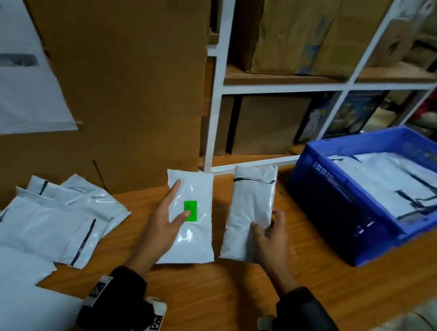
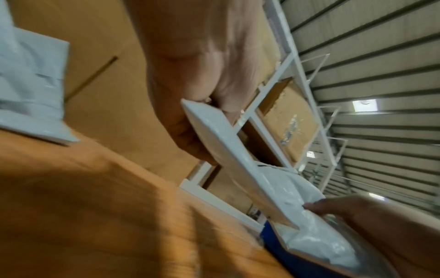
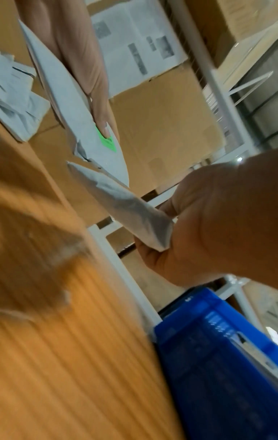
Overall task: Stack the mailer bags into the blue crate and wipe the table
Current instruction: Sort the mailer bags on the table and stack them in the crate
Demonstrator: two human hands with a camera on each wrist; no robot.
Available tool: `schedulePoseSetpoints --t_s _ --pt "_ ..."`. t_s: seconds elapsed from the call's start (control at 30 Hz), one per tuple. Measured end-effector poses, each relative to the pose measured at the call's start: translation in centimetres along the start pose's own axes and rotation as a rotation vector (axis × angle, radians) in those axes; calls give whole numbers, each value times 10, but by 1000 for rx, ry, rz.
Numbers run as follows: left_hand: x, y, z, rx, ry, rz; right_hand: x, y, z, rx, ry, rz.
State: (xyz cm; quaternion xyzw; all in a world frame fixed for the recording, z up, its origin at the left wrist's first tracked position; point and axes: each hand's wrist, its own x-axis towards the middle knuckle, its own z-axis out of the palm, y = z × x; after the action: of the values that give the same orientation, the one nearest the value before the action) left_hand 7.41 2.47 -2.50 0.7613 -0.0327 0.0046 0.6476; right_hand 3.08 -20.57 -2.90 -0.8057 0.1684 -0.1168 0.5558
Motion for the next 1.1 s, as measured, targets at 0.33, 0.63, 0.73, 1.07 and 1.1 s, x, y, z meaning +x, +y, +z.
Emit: schedulePoseSetpoints --t_s 0.33,0.63,0.73,1.07,1.1 --pt "-40 93 176 70 -13 242 8 17 -201 54 197 -270" --pt "-45 167 339 -43 -82 373 35 60 -366 133 303 -320" --pt "-34 186 371 -7 -138 389 54 70 -402 129 347 -326" --pt "39 218 428 129 -305 448 153 73 -448 53 317 -290" --pt "48 220 432 127 -305 446 163 71 -450 44 312 -299"
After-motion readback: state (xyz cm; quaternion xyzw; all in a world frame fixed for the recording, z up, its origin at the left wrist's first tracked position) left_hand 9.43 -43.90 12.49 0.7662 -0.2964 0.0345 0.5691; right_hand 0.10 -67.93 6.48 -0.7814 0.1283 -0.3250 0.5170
